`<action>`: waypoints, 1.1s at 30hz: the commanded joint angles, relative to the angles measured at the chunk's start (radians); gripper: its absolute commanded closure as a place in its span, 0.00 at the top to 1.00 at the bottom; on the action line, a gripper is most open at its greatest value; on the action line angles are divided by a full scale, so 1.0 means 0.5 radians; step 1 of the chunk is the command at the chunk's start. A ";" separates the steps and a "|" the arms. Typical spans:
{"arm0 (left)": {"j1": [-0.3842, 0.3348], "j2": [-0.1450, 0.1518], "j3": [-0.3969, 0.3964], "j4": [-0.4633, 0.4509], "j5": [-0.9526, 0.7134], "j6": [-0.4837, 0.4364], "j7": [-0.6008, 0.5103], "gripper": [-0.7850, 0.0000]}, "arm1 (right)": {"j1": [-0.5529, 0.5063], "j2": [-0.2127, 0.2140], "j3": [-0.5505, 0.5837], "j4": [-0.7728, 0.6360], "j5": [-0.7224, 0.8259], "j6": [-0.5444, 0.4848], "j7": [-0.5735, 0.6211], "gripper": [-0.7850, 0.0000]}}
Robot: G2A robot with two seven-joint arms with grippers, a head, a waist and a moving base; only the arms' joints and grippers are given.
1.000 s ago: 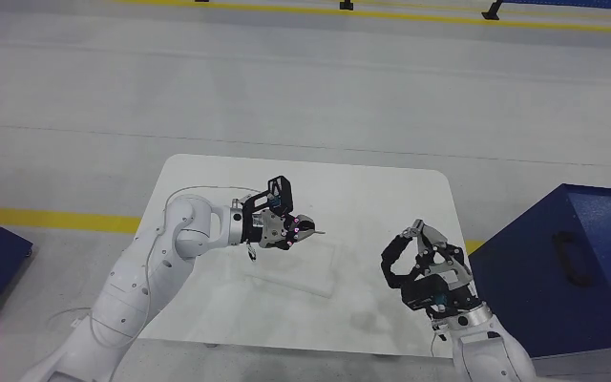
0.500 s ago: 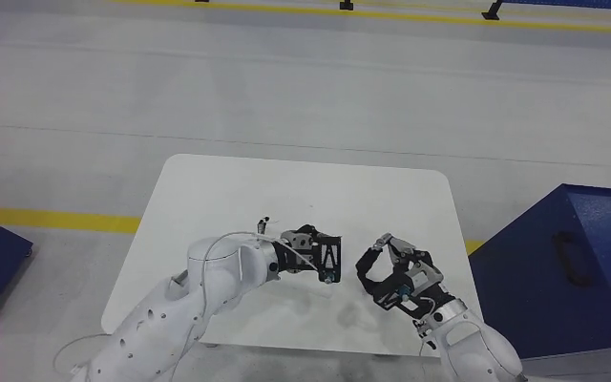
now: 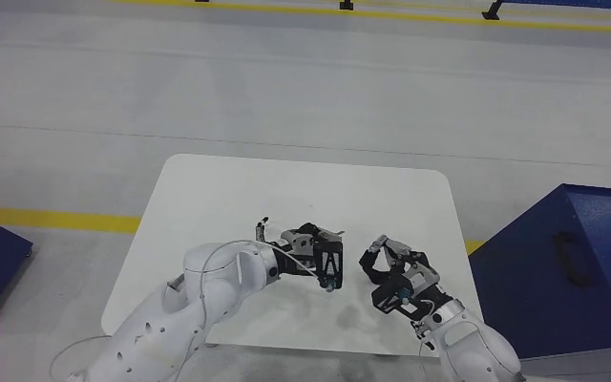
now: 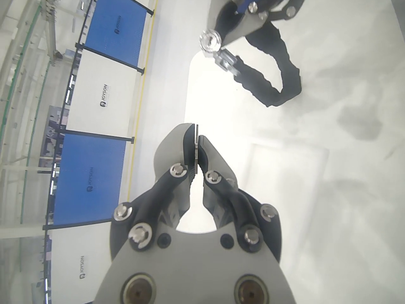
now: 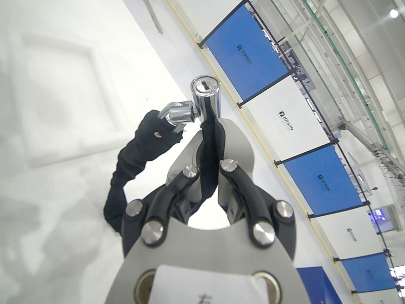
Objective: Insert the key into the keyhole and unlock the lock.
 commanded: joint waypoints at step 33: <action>-0.216 -0.061 0.099 0.088 -0.210 -0.349 0.281 0.00 | 0.069 -0.013 0.132 0.052 0.409 -0.645 -0.155 0.00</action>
